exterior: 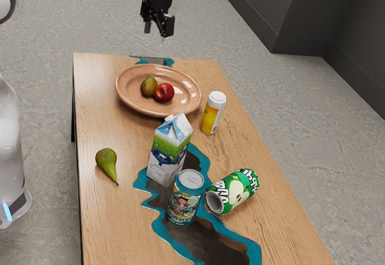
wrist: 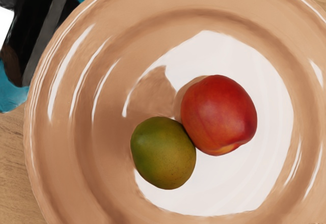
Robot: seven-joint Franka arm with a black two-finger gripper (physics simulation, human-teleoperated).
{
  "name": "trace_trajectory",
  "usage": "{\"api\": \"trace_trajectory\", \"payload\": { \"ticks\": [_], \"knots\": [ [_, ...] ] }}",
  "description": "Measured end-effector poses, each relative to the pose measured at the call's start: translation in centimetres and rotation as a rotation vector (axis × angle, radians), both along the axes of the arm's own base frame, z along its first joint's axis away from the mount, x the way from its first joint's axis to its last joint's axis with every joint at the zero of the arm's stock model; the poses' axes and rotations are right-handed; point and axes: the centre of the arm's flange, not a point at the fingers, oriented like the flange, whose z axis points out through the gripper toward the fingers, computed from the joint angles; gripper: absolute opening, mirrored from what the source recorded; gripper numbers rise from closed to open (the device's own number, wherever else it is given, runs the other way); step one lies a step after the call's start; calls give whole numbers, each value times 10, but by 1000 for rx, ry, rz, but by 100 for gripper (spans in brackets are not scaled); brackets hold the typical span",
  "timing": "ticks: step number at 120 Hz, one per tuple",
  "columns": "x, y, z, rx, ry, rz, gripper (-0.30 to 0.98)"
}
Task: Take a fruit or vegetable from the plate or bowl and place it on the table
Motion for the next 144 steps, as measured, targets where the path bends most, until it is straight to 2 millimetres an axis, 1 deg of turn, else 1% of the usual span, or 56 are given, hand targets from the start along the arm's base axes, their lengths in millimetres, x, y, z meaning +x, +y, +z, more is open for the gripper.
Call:
{"api": "trace_trajectory", "payload": {
  "ticks": [24, 38, 62, 87, 119, 144],
  "knots": [
    [-6, -21, -46, 36, 13, -54, 69],
    [-5, -24, -66, 42, 17, -61, 69],
    [-4, -24, -81, 49, 3, -57, 69],
    [-6, -25, -106, 42, 13, -53, 69],
    [-6, -19, -122, 43, 14, -37, 69],
    [-9, -10, -126, 45, 4, -16, 69]
  ]
}}
